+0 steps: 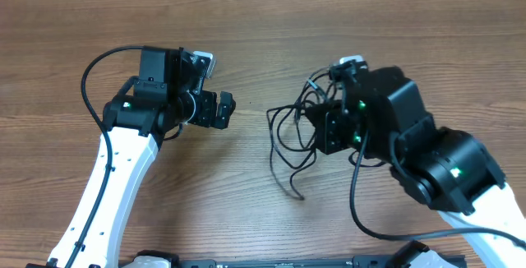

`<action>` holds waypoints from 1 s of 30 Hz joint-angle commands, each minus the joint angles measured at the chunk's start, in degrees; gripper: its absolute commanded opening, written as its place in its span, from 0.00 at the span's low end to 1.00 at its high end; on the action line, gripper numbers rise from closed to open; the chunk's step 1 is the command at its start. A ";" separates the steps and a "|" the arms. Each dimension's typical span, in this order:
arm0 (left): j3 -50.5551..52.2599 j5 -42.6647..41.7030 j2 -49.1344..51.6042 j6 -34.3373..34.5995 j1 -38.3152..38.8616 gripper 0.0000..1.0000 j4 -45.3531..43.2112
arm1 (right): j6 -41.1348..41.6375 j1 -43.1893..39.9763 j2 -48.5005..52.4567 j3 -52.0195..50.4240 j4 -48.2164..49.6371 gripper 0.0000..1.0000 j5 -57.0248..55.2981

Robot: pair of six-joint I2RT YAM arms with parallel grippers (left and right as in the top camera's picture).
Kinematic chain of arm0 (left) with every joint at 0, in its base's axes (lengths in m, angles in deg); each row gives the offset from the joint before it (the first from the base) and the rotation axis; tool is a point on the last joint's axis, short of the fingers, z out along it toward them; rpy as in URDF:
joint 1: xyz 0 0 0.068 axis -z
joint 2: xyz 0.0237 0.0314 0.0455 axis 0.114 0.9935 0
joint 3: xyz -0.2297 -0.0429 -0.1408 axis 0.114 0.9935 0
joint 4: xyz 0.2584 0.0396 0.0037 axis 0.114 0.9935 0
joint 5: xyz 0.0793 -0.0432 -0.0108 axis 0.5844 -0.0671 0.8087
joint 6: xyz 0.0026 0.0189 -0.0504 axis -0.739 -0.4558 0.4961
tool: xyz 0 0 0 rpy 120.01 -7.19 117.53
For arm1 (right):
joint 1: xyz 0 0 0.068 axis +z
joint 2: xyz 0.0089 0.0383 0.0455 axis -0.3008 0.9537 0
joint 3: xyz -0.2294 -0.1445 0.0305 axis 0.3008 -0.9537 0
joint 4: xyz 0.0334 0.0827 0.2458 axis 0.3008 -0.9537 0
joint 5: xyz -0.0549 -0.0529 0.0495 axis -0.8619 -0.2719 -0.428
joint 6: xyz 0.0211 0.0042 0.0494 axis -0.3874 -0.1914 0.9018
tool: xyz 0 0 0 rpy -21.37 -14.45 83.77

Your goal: Untangle cables

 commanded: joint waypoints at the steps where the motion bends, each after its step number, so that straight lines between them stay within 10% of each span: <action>1: 0.11 -2.38 -0.35 1.25 0.11 1.00 0.52 | -2.95 -0.20 0.68 0.72 0.52 0.04 1.57; 5: 0.11 -15.45 -0.35 -0.13 0.11 0.99 0.52 | -2.95 -0.20 1.36 0.72 1.05 0.04 1.60; 10: 0.11 -39.54 -0.35 -28.65 0.20 1.00 3.32 | -2.93 -0.20 1.77 0.72 1.03 0.04 1.99; 30: 0.11 -29.49 -0.35 -40.22 3.56 1.00 3.54 | -2.97 -0.20 1.79 0.72 3.39 0.04 19.96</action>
